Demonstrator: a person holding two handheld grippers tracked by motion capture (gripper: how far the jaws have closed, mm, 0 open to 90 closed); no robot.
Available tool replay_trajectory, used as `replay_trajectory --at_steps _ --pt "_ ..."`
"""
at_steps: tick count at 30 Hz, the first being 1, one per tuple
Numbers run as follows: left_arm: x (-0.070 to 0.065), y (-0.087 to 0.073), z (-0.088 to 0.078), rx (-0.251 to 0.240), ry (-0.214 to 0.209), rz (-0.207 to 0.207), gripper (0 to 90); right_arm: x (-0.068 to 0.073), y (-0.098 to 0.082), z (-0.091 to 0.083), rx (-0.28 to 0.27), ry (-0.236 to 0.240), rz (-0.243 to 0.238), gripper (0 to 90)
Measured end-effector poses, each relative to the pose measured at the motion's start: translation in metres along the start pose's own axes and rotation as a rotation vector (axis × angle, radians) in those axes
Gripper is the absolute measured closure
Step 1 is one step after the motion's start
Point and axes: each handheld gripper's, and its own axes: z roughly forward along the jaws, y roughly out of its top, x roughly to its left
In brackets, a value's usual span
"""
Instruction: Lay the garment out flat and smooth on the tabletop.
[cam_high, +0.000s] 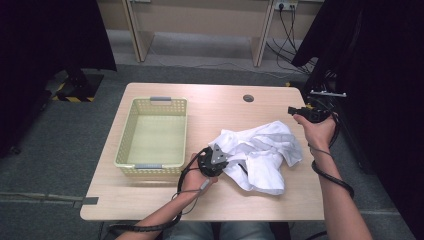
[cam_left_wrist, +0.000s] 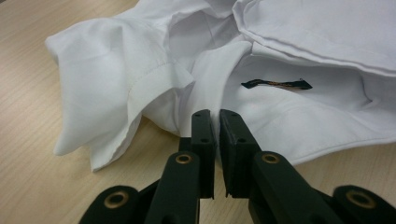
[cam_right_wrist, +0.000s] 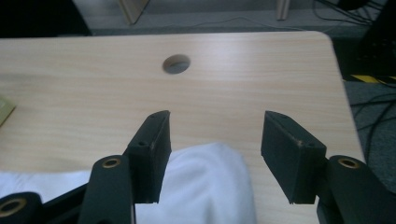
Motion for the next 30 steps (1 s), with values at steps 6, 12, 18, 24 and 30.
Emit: replay_trajectory --at_steps 6,12,18,24,30 --pt "-0.003 0.002 -0.002 -0.048 0.017 0.005 70.0 0.014 -0.024 0.005 0.059 0.079 -0.064 39.1" --pt "-0.011 0.008 0.001 -0.084 0.019 0.054 50.7 0.023 -0.039 0.01 0.077 0.118 -0.086 36.0" --pt "-0.015 0.008 0.011 -0.072 0.008 0.055 49.5 0.044 -0.046 0.005 0.068 0.167 -0.142 34.8" --pt "-0.019 0.009 0.015 -0.07 -0.002 0.06 49.2 0.057 -0.058 0.007 0.097 0.203 -0.181 37.5" --pt "-0.024 0.009 0.013 -0.074 -0.008 0.073 48.9 0.066 -0.069 0.008 0.129 0.231 -0.257 39.0"
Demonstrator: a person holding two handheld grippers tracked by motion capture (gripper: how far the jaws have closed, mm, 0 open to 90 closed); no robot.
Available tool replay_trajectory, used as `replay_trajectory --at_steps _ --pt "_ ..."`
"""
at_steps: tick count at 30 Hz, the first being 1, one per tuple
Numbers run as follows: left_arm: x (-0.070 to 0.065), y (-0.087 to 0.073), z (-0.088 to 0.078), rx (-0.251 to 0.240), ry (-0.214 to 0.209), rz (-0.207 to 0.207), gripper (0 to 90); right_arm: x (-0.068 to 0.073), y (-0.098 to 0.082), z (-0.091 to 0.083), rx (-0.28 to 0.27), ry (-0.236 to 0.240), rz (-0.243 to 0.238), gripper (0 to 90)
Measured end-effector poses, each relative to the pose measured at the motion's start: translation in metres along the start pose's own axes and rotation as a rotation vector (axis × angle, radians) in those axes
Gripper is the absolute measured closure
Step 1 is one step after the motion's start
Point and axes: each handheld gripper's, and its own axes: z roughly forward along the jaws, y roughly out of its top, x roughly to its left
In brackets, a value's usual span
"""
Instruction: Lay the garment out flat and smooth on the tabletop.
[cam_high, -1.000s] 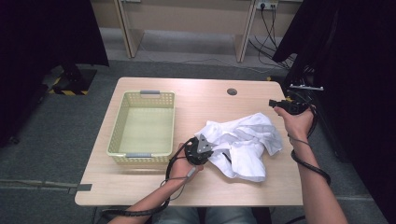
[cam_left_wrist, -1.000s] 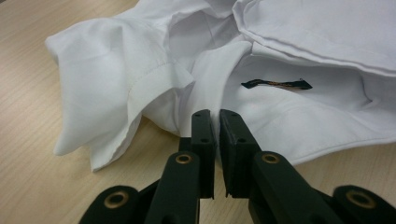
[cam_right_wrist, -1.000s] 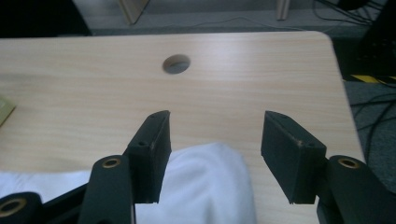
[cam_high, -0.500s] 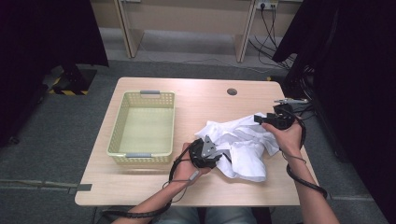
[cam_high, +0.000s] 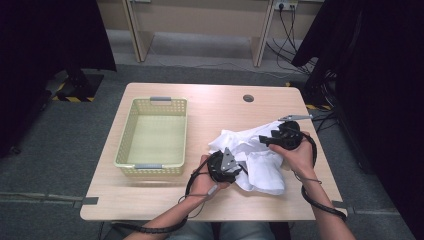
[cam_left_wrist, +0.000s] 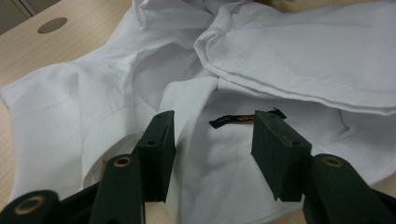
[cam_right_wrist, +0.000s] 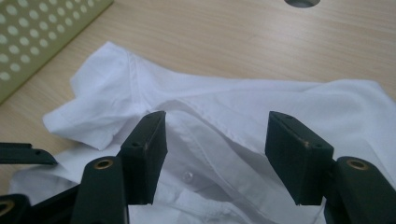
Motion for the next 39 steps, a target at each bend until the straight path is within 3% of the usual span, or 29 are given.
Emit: replay_trajectory --at_steps 9,13,15,19,22,25,28,32,39 --pt "-0.01 0.002 -0.007 -0.025 -0.024 0.022 48.0 0.001 -0.01 0.011 0.049 -0.008 -0.039 38.8" --pt "-0.012 0.0 -0.004 -0.01 -0.029 0.029 47.5 0.002 -0.011 0.019 0.065 -0.049 -0.075 37.8" --pt "-0.013 -0.001 -0.003 -0.007 -0.032 0.032 47.5 0.002 -0.012 0.023 0.071 -0.076 -0.101 42.7" --pt "-0.014 -0.002 -0.002 0.0 -0.038 0.035 47.9 0.001 -0.015 0.032 0.101 -0.123 -0.147 66.7" --pt "-0.014 -0.003 -0.001 0.008 -0.039 0.043 48.0 0.002 -0.016 0.035 0.109 -0.123 -0.138 80.6" --pt "-0.014 -0.004 -0.001 0.013 -0.044 0.037 48.1 0.001 -0.014 0.034 0.098 -0.122 -0.122 87.3" --pt "-0.013 -0.006 0.0 0.019 -0.043 0.035 48.1 0.001 -0.01 0.03 0.092 -0.121 -0.113 88.6" --pt "-0.012 -0.008 0.002 0.029 -0.043 0.022 48.4 -0.007 -0.003 0.02 0.05 -0.113 -0.064 88.9" --pt "-0.007 -0.009 0.005 0.06 -0.041 0.017 49.6 -0.033 0.012 -0.011 -0.048 -0.145 0.035 88.9"
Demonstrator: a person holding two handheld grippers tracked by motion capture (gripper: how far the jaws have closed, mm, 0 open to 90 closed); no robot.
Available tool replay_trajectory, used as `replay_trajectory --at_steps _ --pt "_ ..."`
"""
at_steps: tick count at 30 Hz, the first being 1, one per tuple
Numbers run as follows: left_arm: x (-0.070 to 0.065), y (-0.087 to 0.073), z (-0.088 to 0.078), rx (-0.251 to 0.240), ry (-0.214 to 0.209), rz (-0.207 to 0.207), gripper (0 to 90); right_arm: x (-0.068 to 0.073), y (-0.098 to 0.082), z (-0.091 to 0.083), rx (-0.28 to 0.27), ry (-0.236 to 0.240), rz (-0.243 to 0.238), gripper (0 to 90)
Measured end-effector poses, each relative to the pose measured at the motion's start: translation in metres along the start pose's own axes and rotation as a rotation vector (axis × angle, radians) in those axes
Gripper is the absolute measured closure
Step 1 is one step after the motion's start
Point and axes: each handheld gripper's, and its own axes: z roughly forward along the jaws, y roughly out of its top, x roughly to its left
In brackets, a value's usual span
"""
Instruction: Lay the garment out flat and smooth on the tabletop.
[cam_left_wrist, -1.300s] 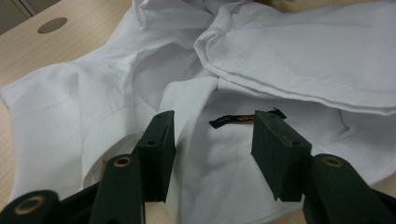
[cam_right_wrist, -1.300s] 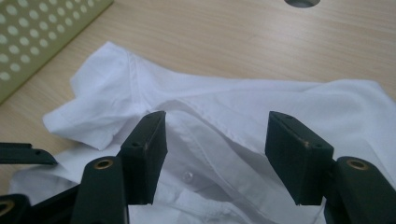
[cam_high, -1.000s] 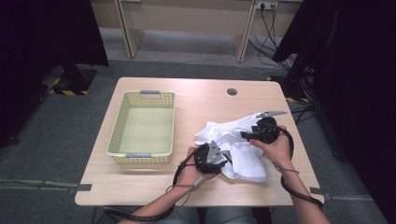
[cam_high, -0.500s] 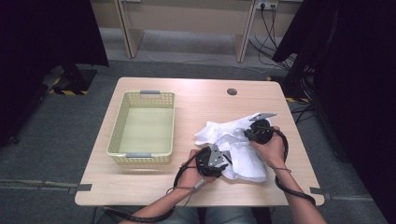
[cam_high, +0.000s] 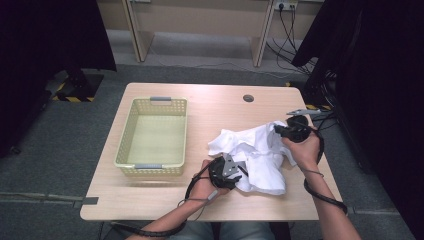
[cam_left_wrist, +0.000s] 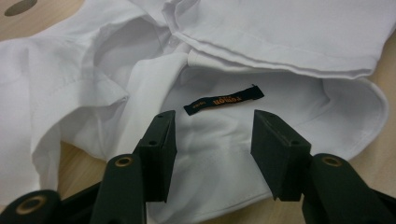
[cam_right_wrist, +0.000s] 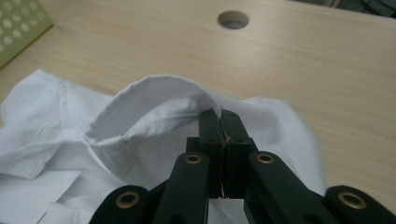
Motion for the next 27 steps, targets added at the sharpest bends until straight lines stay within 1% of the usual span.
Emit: replay_trajectory --at_steps 1,4,5,6,7,8,9,10,11,14,15,16,17,18,20,21,23,27 --pt "0.0 0.0 0.0 0.0 0.0 0.0 49.8 0.0 0.0 0.0 0.0 0.0 0.0 88.9" --pt "0.004 -0.001 0.001 0.014 0.003 -0.006 50.3 -0.015 0.007 -0.012 -0.026 -0.018 0.041 89.0" --pt "0.007 -0.003 0.0 0.025 0.011 -0.012 50.6 -0.025 0.01 -0.019 -0.038 -0.034 0.061 89.0" --pt "0.007 -0.003 0.0 0.025 0.011 -0.012 50.8 -0.025 0.01 -0.019 -0.038 -0.034 0.061 89.0" --pt "0.009 -0.004 0.001 0.028 0.017 -0.021 50.9 -0.034 0.012 -0.024 -0.047 -0.051 0.082 89.0" --pt "0.009 -0.004 0.001 0.028 0.017 -0.021 51.2 -0.034 0.012 -0.024 -0.047 -0.051 0.082 89.0" --pt "0.011 -0.005 0.0 0.034 0.021 -0.023 51.2 -0.038 0.012 -0.026 -0.05 -0.058 0.089 89.0" --pt "0.012 -0.005 0.0 0.037 0.025 -0.027 51.5 -0.045 0.012 -0.029 -0.054 -0.069 0.109 88.9" --pt "0.013 -0.006 0.0 0.042 0.03 -0.028 51.5 -0.045 0.012 -0.029 -0.054 -0.069 0.109 88.9" --pt "0.017 -0.007 -0.002 0.049 0.042 -0.041 51.7 -0.055 0.01 -0.03 -0.052 -0.087 0.14 88.9" --pt "0.02 -0.008 -0.003 0.056 0.051 -0.048 51.9 -0.061 0.009 -0.03 -0.05 -0.097 0.156 88.8" --pt "0.02 -0.008 -0.003 0.056 0.051 -0.048 52.0 -0.061 0.009 -0.03 -0.05 -0.097 0.156 88.8" --pt "0.021 -0.008 -0.003 0.062 0.057 -0.049 52.0 -0.064 0.008 -0.03 -0.049 -0.104 0.163 88.8" --pt "0.022 -0.009 -0.004 0.064 0.062 -0.051 52.1 -0.067 0.007 -0.03 -0.042 -0.112 0.181 88.8" --pt "0.024 -0.009 -0.005 0.069 0.069 -0.05 52.4 -0.071 0.005 -0.028 -0.035 -0.12 0.191 88.7" --pt "0.025 -0.01 -0.005 0.073 0.074 -0.052 52.7 -0.075 0.003 -0.026 -0.021 -0.133 0.206 88.7" --pt "0.026 -0.01 -0.006 0.075 0.077 -0.054 52.7 -0.077 0.001 -0.025 -0.015 -0.137 0.213 88.6" --pt "0.028 -0.01 -0.006 0.078 0.084 -0.054 52.3 -0.084 -0.008 -0.015 0.023 -0.162 0.245 88.4"
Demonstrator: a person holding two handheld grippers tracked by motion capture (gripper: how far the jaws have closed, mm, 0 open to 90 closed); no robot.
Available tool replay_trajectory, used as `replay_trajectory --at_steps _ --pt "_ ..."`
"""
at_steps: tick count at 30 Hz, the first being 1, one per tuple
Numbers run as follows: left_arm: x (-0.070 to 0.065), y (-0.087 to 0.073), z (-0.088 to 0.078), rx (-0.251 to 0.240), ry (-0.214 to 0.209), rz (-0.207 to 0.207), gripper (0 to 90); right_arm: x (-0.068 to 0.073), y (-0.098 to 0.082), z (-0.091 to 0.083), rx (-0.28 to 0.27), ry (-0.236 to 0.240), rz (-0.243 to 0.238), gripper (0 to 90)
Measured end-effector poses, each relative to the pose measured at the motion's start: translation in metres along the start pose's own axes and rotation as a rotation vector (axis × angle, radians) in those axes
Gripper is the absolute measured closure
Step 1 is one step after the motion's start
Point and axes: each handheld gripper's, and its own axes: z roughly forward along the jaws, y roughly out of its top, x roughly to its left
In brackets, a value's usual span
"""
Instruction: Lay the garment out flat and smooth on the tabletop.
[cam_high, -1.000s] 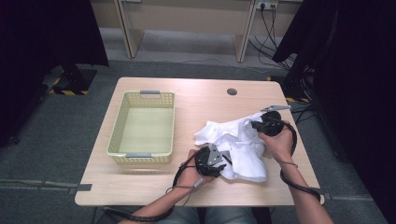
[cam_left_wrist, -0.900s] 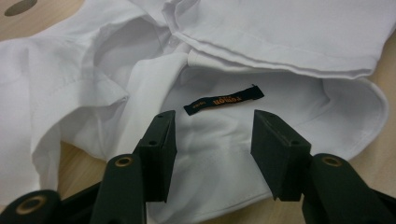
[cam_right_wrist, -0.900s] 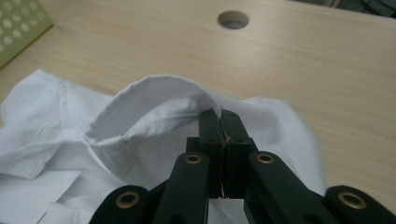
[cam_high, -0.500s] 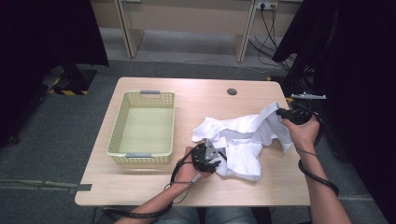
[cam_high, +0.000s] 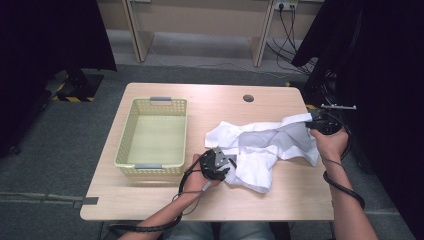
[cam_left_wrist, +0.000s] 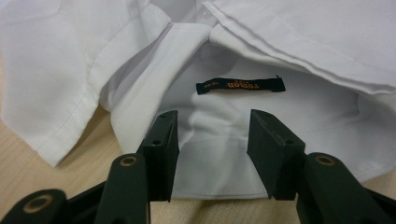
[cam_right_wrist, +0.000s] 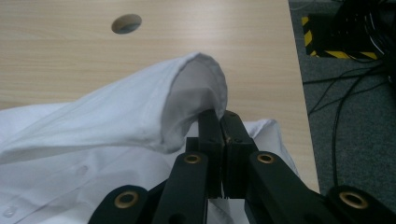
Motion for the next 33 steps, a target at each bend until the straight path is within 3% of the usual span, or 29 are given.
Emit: replay_trajectory --at_steps 4,8,11,13,14,17,23,29,33 --pt "0.0 0.002 -0.003 -0.012 -0.003 -0.002 50.6 -0.001 -0.006 0.009 0.03 -0.008 -0.012 84.2" --pt "-0.006 0.012 -0.014 -0.102 -0.034 0.009 47.3 0.001 -0.005 0.005 0.003 -0.038 -0.024 69.0" --pt "-0.012 0.02 -0.02 -0.144 -0.06 0.02 45.3 0.002 0.0 -0.005 -0.029 -0.101 -0.035 64.6" --pt "-0.016 0.024 -0.021 -0.161 -0.077 0.022 44.6 0.002 0.004 -0.012 -0.03 -0.16 -0.014 62.4" --pt "-0.018 0.025 -0.02 -0.165 -0.084 0.021 44.3 0.001 0.006 -0.015 -0.035 -0.167 -0.009 62.4" --pt "-0.021 0.026 -0.016 -0.165 -0.094 0.025 43.5 0.001 0.009 -0.02 -0.06 -0.129 -0.015 61.8" --pt "-0.029 0.029 -0.005 -0.157 -0.112 0.016 39.6 0.017 0.009 -0.017 -0.074 -0.034 -0.07 59.5" --pt "-0.042 0.038 0.004 -0.178 -0.134 0.051 37.7 0.042 0.0 0.007 0.008 0.092 -0.158 54.7" --pt "-0.046 0.037 0.013 -0.154 -0.143 0.06 37.6 0.053 -0.009 0.026 0.095 0.121 -0.2 48.5"
